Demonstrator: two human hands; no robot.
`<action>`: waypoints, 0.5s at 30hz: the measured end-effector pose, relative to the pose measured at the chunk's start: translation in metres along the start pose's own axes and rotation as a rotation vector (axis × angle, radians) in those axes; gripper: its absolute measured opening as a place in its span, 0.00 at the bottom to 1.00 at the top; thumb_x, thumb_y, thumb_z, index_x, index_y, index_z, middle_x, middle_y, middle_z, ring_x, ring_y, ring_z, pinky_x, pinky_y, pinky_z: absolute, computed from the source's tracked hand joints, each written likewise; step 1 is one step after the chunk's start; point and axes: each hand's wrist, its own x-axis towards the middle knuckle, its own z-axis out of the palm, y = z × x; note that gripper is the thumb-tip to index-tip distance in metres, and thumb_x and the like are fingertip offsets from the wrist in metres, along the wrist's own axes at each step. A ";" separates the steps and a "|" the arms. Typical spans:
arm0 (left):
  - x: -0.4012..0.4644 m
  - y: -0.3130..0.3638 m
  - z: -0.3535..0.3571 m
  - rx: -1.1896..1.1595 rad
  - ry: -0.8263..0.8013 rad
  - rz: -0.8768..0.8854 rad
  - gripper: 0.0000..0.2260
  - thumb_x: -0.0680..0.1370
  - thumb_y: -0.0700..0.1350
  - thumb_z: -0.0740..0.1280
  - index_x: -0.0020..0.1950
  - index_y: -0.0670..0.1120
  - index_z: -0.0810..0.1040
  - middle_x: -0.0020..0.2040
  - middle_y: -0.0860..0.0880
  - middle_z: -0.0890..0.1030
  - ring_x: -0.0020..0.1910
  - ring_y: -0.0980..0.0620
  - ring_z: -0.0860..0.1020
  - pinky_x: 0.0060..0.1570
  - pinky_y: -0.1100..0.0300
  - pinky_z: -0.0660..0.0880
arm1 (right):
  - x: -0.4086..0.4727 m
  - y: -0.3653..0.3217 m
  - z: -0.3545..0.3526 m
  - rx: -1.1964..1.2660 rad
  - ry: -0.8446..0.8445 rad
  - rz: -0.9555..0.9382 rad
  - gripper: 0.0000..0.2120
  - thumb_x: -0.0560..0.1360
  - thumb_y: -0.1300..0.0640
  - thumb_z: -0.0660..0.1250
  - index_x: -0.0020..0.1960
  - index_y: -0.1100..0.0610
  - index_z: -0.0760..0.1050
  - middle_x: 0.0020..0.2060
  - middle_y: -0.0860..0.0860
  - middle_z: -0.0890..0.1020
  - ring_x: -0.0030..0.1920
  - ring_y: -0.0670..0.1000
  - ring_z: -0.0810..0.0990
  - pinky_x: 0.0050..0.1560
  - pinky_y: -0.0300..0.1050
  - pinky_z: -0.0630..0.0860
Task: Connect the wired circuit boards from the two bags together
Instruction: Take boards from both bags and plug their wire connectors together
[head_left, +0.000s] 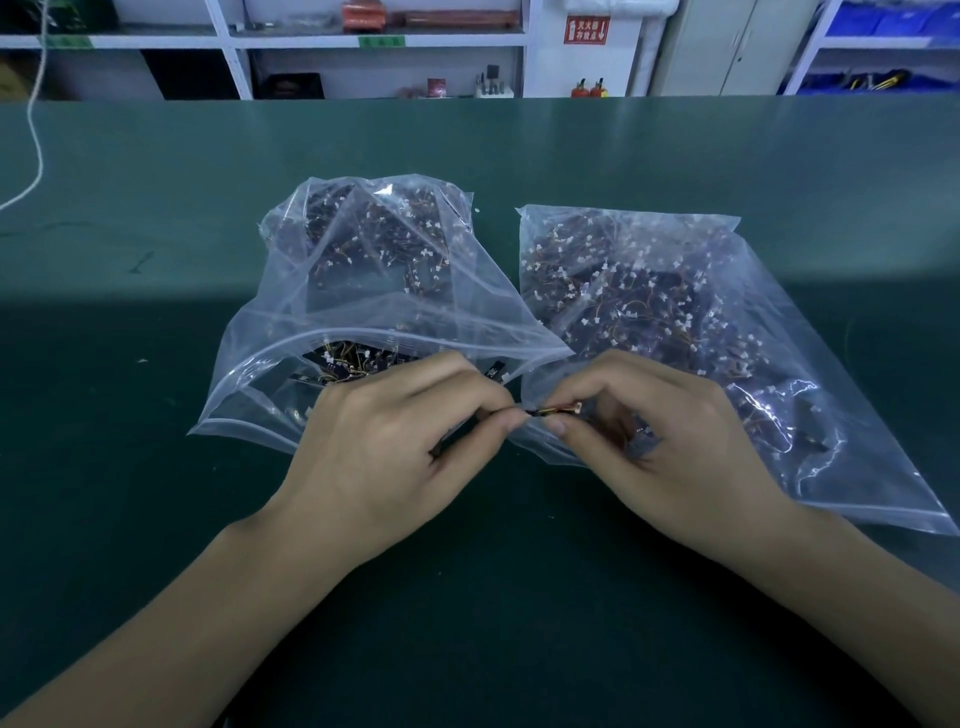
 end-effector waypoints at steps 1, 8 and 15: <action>0.000 0.001 0.000 -0.002 -0.006 0.002 0.09 0.85 0.48 0.70 0.49 0.47 0.87 0.44 0.55 0.83 0.37 0.56 0.79 0.34 0.57 0.76 | 0.000 0.000 0.000 0.003 -0.005 0.000 0.05 0.83 0.53 0.72 0.52 0.54 0.84 0.45 0.34 0.77 0.34 0.48 0.77 0.36 0.45 0.75; 0.001 0.004 0.001 0.013 -0.031 -0.018 0.10 0.86 0.49 0.69 0.49 0.49 0.86 0.45 0.57 0.82 0.40 0.57 0.80 0.35 0.58 0.75 | 0.000 0.000 -0.001 0.000 -0.014 -0.008 0.04 0.82 0.55 0.73 0.53 0.54 0.84 0.45 0.38 0.79 0.35 0.48 0.77 0.38 0.41 0.74; 0.001 0.005 0.002 0.010 -0.018 -0.008 0.10 0.85 0.48 0.70 0.48 0.47 0.86 0.44 0.56 0.82 0.40 0.56 0.80 0.35 0.57 0.76 | 0.000 -0.001 -0.002 -0.010 -0.013 -0.020 0.01 0.81 0.58 0.74 0.52 0.55 0.84 0.44 0.34 0.76 0.36 0.47 0.77 0.39 0.36 0.71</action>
